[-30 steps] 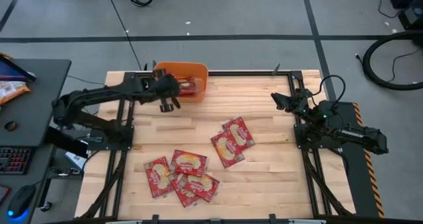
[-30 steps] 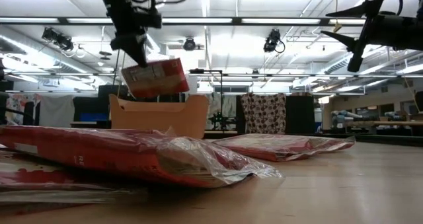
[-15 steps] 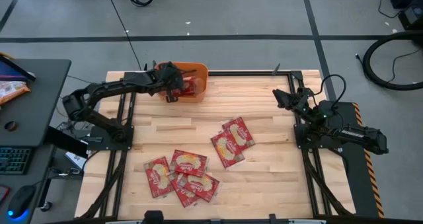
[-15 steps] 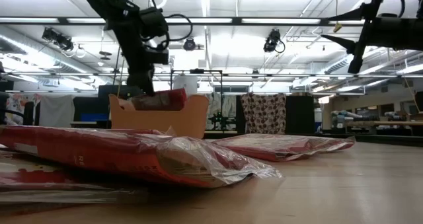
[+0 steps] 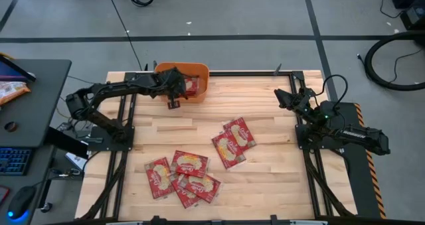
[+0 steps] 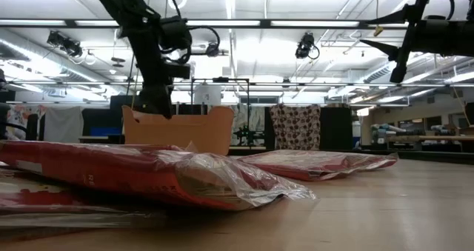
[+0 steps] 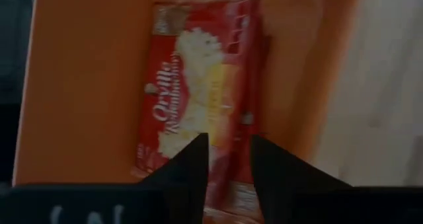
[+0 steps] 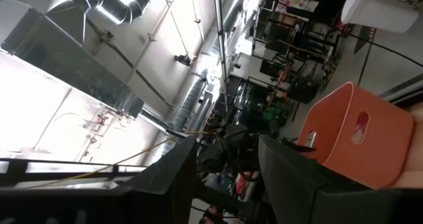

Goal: Sort popcorn bags into baskets
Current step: Put the popcorn bag into the orange bin

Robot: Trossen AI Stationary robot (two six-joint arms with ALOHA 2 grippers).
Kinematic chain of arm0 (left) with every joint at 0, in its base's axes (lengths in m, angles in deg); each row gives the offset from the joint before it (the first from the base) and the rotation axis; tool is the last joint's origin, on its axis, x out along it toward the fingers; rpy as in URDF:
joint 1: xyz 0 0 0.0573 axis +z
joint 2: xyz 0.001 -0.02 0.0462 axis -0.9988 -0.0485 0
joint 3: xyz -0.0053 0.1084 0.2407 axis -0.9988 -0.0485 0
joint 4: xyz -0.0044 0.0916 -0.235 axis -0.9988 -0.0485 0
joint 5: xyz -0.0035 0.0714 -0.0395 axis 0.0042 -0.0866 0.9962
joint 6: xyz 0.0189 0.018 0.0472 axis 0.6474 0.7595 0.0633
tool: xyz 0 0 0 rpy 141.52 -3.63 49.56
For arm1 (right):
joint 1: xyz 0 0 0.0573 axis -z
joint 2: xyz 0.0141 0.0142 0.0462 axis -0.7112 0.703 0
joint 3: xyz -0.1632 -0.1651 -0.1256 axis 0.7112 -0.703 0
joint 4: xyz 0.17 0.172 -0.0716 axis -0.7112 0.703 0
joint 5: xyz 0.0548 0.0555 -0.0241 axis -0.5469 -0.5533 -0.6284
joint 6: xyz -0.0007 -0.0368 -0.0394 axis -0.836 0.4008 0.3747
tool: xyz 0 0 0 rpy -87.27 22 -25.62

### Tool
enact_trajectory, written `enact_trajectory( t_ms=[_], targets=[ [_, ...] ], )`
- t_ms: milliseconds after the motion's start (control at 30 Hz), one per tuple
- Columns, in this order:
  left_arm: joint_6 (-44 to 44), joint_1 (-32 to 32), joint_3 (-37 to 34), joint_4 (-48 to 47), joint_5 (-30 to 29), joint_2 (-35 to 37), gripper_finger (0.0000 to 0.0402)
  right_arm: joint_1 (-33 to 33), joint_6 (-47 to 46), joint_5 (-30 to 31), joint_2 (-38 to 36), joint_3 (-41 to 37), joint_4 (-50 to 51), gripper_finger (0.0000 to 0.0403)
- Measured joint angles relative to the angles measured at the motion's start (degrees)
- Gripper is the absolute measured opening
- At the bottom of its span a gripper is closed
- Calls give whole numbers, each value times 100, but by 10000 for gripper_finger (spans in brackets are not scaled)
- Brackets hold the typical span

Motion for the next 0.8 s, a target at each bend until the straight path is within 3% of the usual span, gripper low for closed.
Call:
enact_trajectory(
  t_ms=[167, 433, 633, 800],
  targets=[
    [-404, -498, 0, -188, 13, 343, 141, 0, 0, -83, 0, 0, 1, 168],
    [-1444, -1741, 4, -361, -71, 792, 144, 0, -25, -191, 0, 0, -1, 168],
    [-2326, -3025, 7, -601, 968, 655, 144, 0, -153, -367, 0, 0, -5, 168],
    [-3236, -4315, 7, -487, 1015, 470, 145, 0, -217, -573, 0, 0, -14, 168]
  ],
)
